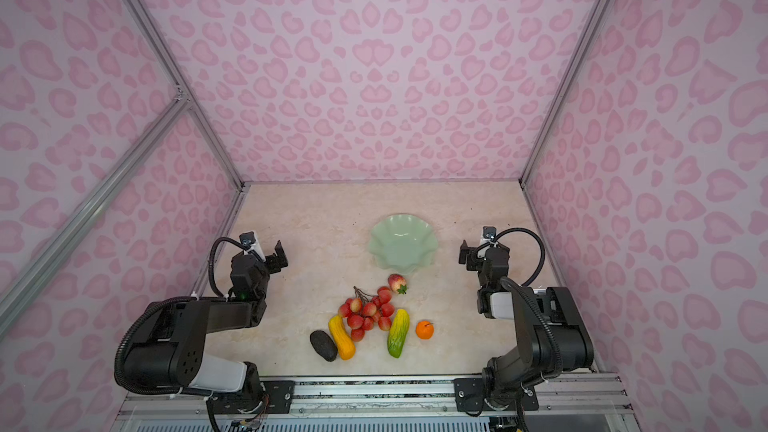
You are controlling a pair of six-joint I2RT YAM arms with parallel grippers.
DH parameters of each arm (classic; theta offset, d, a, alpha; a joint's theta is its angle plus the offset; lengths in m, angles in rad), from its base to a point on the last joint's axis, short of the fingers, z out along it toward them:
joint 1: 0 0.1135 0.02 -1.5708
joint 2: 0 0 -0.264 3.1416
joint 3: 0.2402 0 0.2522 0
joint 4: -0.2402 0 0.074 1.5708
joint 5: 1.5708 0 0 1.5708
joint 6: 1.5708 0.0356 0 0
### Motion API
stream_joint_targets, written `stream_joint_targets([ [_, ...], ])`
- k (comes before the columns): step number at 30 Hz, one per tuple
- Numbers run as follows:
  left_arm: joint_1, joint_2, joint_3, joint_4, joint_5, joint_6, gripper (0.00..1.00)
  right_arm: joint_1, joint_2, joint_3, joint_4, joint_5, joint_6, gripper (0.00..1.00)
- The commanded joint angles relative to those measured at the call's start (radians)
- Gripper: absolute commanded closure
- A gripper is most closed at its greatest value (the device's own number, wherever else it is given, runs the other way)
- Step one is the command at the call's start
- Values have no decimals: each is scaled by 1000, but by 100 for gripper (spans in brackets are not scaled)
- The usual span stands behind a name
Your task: Place and organize the fake fruits in the fruit bowl
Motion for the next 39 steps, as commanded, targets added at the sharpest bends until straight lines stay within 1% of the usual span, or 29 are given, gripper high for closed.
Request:
stream_joint_targets([
  [1,1,5,10,14,3,-2,3,-1,3,0,4,2,1,0],
  [5,11,4,11,9,26,-7,3,0,1,0,4,3,4,1],
  [14,12,2,10,11,26,-6,3,0,3,0,4,2,0,0],
  [20,11,-1,3,18,26,-5,0,2,0,-2,5,2,0,1],
  [22,10,-4,0,21,25,-4,3,0,-1,-4,9,4,0,0],
  [24,7,-23,15,-16,12,-6,6,5,-12,-3,29,63,20,0],
  [25,2,-46,31,-56,5,0,8,6,-42,22,-48,84,26,0],
  [27,-23,-112,95,-218,-33,18,11,8,-116,144,-346,126,56,0],
  [29,-48,-157,156,-358,-102,2,14,15,-164,257,-568,139,119,0],
  [30,-54,-183,180,-421,-123,-38,14,20,-185,292,-628,132,164,0],
  [31,-55,-212,190,-459,-114,-88,14,27,-208,310,-654,124,216,0],
  [33,-55,-268,193,-492,-58,-156,14,28,-256,314,-699,93,310,0],
  [34,-55,-302,203,-532,-50,-204,14,28,-283,313,-733,59,334,0],
  [36,-55,-358,224,-627,-36,-300,14,33,-336,303,-801,-33,309,0],
  [37,-55,-388,227,-661,-9,-327,15,55,-369,303,-870,-18,321,4],
  [39,-54,-436,227,-712,31,-333,15,128,-413,320,-1028,55,325,6],
])
